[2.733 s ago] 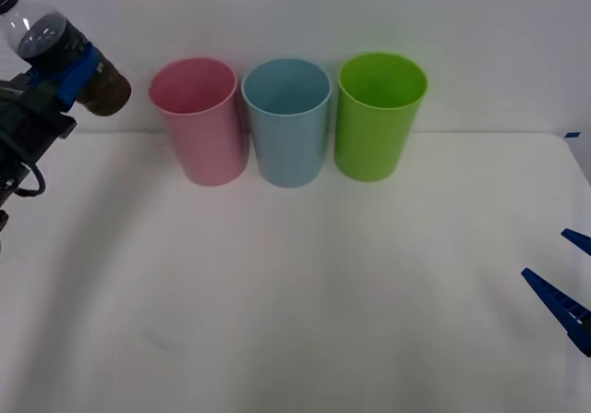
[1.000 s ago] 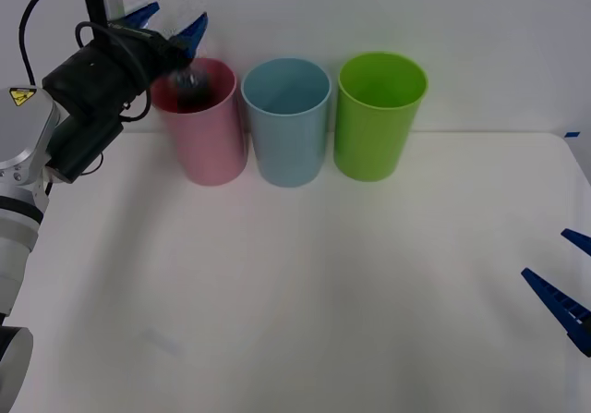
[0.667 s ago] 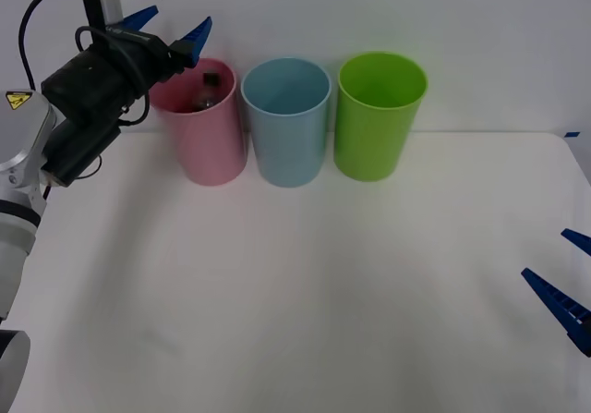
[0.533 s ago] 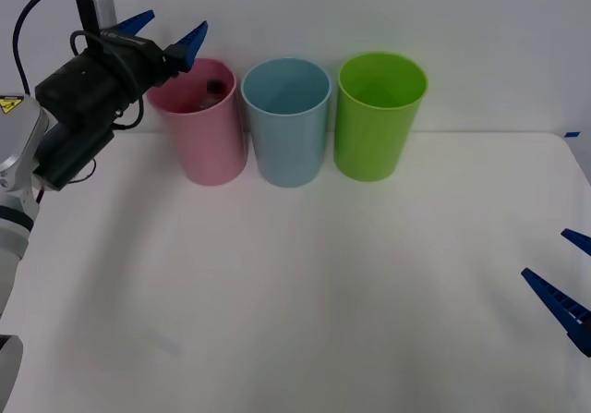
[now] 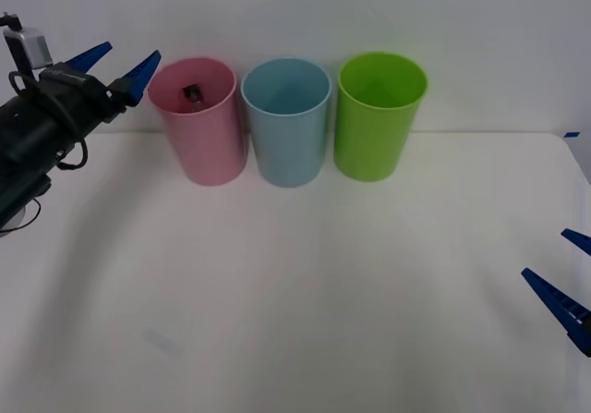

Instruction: Grasp the object on the table and drop it into the matching bin: aluminum can to the light blue bin, PET bottle to the pink bin.

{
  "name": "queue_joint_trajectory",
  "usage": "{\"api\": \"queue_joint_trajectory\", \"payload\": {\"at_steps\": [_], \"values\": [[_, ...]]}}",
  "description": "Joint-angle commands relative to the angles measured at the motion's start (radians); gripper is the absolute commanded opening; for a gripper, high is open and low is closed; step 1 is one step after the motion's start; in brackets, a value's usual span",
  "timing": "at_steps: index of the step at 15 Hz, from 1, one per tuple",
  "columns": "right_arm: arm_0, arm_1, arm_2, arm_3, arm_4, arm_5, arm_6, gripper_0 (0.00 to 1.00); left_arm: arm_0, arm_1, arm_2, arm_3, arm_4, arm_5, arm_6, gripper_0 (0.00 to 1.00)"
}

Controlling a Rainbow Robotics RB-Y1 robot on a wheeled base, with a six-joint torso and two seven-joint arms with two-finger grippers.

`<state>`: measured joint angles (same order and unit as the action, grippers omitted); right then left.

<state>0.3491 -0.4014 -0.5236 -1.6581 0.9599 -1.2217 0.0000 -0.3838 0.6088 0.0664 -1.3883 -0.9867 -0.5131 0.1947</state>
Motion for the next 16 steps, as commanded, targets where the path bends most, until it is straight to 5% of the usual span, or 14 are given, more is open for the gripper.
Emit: {"api": "queue_joint_trajectory", "payload": {"at_steps": [1,7,16], "values": [[0.000,0.000,0.000,0.000,0.000,0.000,0.000,1.00,0.135,0.015,0.055,-0.104,0.056,-0.045,-0.005,1.00],[0.000,0.000,0.000,0.000,0.000,0.000,0.000,1.00,0.404,0.015,0.173,-0.250,0.129,-0.209,-0.012,1.00],[0.000,0.000,0.000,0.000,0.000,0.000,0.000,1.00,0.678,0.014,0.256,-0.293,0.187,-0.433,-0.107,1.00]]}}
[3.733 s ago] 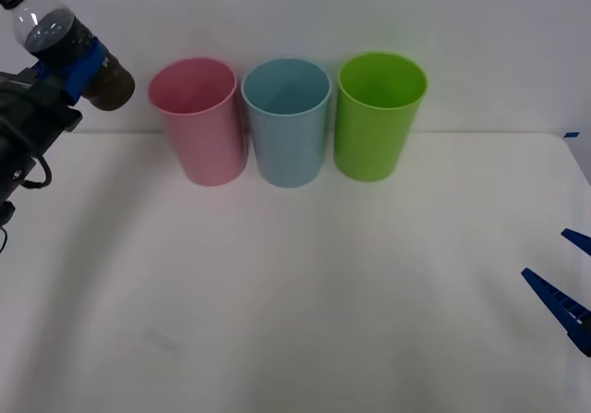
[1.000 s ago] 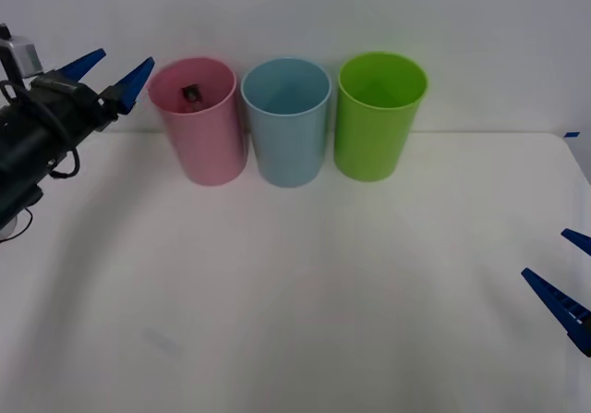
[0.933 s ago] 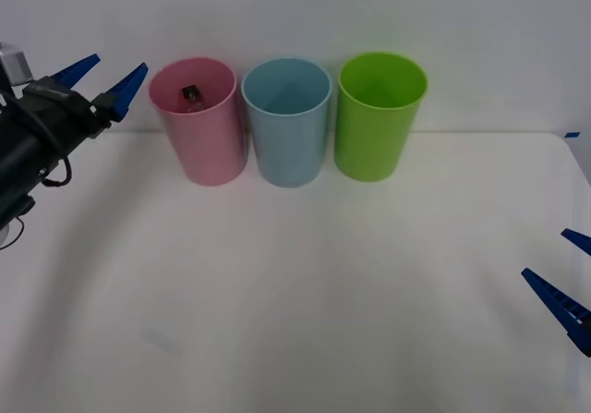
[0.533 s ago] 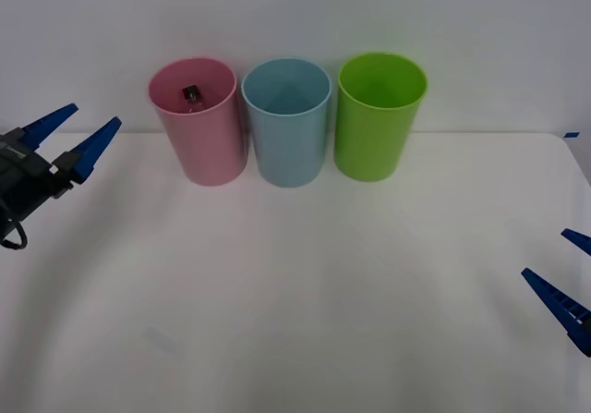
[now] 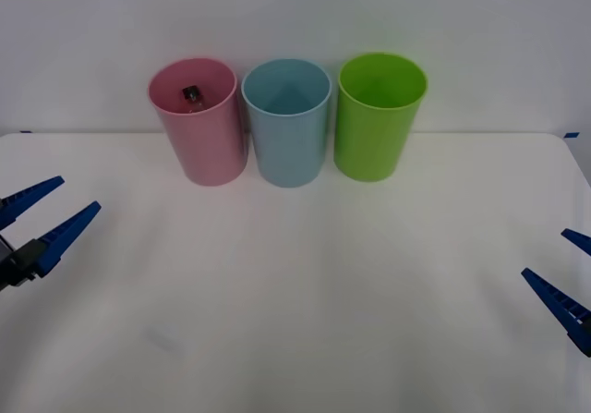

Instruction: Grasp the object on the table and drop it into the matching bin: aluminum can to the light blue bin, PET bottle to the pink bin.

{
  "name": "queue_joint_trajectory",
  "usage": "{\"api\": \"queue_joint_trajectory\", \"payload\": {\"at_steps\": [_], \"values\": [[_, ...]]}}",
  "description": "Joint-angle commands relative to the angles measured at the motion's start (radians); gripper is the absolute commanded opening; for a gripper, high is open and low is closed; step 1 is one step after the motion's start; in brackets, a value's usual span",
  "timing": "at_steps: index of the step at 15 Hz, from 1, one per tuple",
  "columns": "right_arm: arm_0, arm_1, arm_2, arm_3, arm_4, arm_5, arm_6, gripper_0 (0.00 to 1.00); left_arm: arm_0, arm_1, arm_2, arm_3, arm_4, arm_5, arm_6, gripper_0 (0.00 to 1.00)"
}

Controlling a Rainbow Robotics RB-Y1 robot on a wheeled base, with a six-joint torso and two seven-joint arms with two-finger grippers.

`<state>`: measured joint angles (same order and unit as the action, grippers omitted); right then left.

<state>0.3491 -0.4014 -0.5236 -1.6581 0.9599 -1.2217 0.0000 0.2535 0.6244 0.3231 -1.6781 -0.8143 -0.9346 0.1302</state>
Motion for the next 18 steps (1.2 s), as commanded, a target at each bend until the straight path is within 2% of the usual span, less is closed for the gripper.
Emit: {"api": "queue_joint_trajectory", "payload": {"at_steps": [1,5,12,18], "values": [[0.000,0.000,0.000,0.000,0.000,0.000,0.000,1.00,0.061,-0.002,-0.004,-0.003,0.018,-0.018,-0.067,1.00],[0.000,0.000,0.000,0.000,0.000,0.000,0.000,1.00,0.124,-0.005,-0.002,-0.003,0.038,-0.062,-0.153,1.00],[0.000,0.000,0.000,0.000,0.000,0.000,0.000,1.00,0.207,-0.005,0.044,-0.002,0.038,-0.176,-0.201,1.00],[0.000,0.000,0.000,0.000,0.000,0.000,0.000,1.00,0.202,-0.005,0.051,-0.003,-0.014,-0.207,-0.245,1.00]]}}
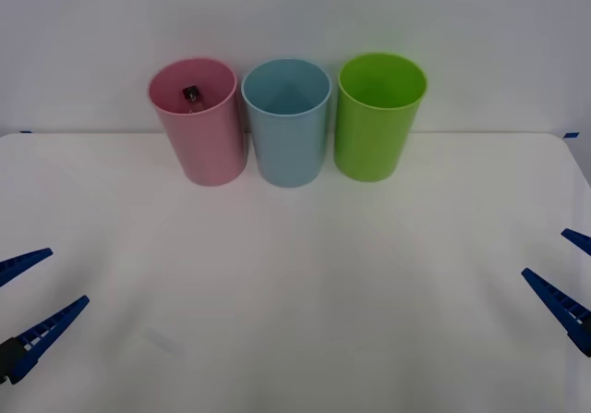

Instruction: Grasp the object on the table and drop it into the matching bin: aluminum can to the light blue bin, PET bottle to the pink bin.

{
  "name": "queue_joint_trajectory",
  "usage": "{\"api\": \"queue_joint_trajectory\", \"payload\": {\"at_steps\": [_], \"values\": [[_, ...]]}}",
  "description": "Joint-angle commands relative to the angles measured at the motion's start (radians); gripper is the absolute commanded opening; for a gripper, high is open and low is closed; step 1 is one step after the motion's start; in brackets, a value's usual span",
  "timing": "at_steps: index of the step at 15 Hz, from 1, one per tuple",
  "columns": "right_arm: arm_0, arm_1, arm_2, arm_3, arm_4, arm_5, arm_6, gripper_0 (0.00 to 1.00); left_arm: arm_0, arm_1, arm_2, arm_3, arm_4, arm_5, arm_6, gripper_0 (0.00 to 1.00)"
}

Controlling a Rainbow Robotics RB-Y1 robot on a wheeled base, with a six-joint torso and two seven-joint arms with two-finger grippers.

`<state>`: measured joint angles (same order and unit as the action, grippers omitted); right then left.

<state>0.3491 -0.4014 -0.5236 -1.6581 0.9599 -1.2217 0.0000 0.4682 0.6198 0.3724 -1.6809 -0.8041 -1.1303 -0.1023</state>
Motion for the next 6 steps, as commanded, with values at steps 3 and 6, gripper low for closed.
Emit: {"api": "queue_joint_trajectory", "payload": {"at_steps": [3,6], "values": [[0.000,0.000,0.000,0.000,0.000,0.000,0.000,1.00,-0.016,0.000,0.005,0.000,-0.037,-0.025,-0.019,1.00],[0.000,0.000,0.000,0.000,0.000,0.000,0.000,1.00,-0.010,0.000,0.002,0.001,-0.038,-0.026,-0.013,1.00]]}}
